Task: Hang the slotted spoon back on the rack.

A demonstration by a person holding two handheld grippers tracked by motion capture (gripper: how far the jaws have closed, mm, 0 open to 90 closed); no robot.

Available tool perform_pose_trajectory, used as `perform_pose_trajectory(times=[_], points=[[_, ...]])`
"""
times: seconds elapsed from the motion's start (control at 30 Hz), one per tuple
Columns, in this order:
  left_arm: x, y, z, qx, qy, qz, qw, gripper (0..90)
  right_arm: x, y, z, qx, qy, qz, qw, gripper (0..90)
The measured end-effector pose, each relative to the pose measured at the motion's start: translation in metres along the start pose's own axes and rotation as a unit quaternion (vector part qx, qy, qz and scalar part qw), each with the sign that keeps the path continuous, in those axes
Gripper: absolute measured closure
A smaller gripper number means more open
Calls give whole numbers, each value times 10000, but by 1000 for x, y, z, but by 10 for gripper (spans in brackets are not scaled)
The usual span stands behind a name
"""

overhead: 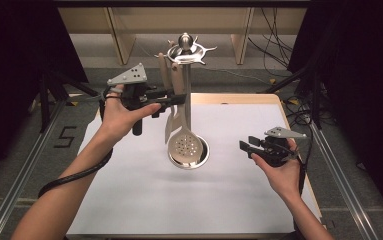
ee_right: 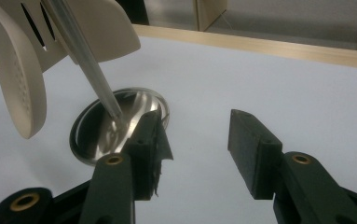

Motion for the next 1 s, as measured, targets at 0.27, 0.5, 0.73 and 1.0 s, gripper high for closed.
perform_pose_trajectory(times=[0.27,0.5,0.73,1.0], points=[[-2,-1,-1,86,52,0,9999,713,-1,-3,0,50,6,195,9998,555],[-3,-1,-2,195,127,-2,9997,699,-2,-3,-2,-27,-91,194,9998,555],[-3,0,-9,450,259,93,9986,587,-1,2,-2,-57,-1,-9,10000,553],[-7,4,-25,684,351,148,9969,491,0,2,-2,-75,47,-38,10000,549]])
Point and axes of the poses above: each handheld gripper's, and its own axes: z roughly forward along the jaws, x roughly out of its top, y roughly to its right, the point moved 6 cm from there along z, roughly forward along the jaws, and after that the axes turned 7 degrees about x, right-handed, at the moved point
